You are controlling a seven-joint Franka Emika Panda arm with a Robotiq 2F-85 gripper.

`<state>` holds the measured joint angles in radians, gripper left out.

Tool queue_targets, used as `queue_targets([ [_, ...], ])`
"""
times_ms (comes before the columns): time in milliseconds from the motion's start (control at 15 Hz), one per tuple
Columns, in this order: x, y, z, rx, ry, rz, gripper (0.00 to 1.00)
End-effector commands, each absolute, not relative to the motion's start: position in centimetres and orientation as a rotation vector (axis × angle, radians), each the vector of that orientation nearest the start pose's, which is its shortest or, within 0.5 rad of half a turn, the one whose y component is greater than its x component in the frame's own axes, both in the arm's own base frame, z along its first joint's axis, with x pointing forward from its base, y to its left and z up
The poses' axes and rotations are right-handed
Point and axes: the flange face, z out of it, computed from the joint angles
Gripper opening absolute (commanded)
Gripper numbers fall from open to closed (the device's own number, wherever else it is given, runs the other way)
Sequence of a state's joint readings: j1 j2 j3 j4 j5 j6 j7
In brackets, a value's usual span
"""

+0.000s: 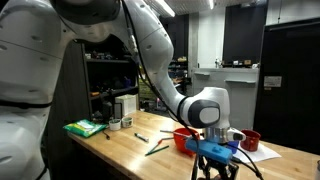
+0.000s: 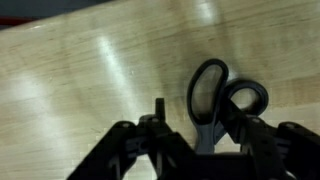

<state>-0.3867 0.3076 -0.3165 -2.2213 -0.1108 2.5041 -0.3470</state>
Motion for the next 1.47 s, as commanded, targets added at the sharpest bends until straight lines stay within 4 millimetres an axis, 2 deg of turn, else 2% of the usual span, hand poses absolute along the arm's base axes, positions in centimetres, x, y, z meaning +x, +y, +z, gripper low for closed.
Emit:
queue_targets([
  [0,41.6,-35.3,24.8,-3.220,0.403,0.124,0.61],
  [67,42.0,-35.4,24.2,-3.234,0.412,0.141,0.87],
  [133,42.0,-35.4,24.2,-3.234,0.413,0.141,0.63],
  [400,42.0,-35.4,24.1,-3.234,0.412,0.145,0.86],
  [600,42.0,-35.4,24.1,-3.234,0.412,0.145,0.87],
  [667,42.0,-35.4,24.1,-3.234,0.412,0.145,0.97],
  [800,42.0,-35.4,24.0,-3.234,0.410,0.146,1.00],
  [1067,41.9,-35.3,24.1,-3.232,0.423,0.148,1.00],
  [1400,41.8,-34.9,23.8,-3.227,0.542,0.138,1.00],
])
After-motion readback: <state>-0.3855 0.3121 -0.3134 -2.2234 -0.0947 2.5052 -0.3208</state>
